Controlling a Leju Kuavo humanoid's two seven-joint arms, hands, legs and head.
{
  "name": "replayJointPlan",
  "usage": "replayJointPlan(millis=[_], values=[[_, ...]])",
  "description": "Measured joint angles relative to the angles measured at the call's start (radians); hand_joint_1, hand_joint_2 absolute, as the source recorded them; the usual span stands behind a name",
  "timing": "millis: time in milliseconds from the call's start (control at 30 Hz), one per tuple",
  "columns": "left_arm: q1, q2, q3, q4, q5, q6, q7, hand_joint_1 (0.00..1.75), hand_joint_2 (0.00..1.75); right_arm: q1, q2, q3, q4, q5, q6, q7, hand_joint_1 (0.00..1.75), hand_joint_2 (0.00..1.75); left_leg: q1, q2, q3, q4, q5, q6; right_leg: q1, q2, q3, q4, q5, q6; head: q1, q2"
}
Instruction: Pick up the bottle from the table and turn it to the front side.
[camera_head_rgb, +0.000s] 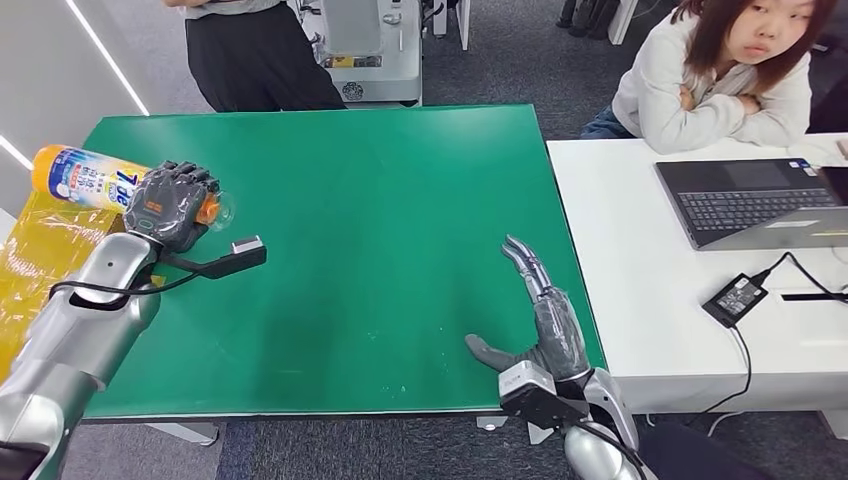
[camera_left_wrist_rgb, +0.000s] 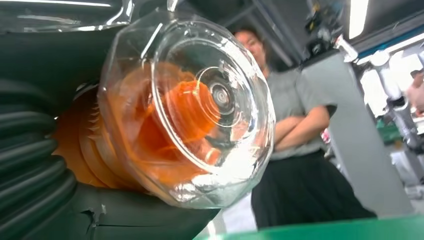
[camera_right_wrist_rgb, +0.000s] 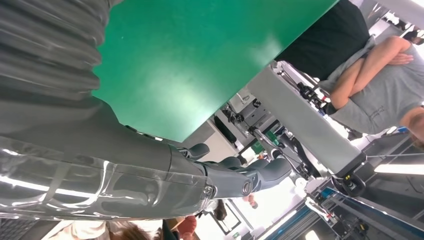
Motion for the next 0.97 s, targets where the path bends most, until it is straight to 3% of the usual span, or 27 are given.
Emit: replayJointPlan(millis=[500, 733, 967], values=[[0.104, 0.039, 0.069, -0.009, 0.037, -0.007, 0.005, 1.75, 1.75, 0.002, 0.000, -0.002, 0.001, -0.005, 0.008, -0.005, 0.00, 1.75, 0.000, 0.000, 0.000, 0.000, 0.000, 0.000, 0.000, 0.000, 0.000, 0.000, 0.000, 0.000, 0.000, 0.000], [0.206, 0.069, 0.101, -0.015, -0.037, -0.013, 0.046, 1.75, 1.75, 0.018, 0.000, -0.016, 0.003, -0.020, 0.012, -0.022, 0.00, 1.75, 0.000, 0.000, -0.001, 0.000, 0.000, -0.001, 0.000, 0.000, -0.001, 0.000, -0.001, -0.001, 0.000, 0.000], [0.237, 0.074, 0.117, 0.016, -0.069, -0.013, 0.058, 1.75, 1.75, 0.031, 0.000, -0.016, 0.003, -0.014, 0.013, -0.024, 0.00, 1.75, 0.000, -0.001, -0.001, 0.000, 0.000, -0.001, 0.000, -0.001, -0.001, 0.000, -0.001, -0.001, 0.000, 0.000]])
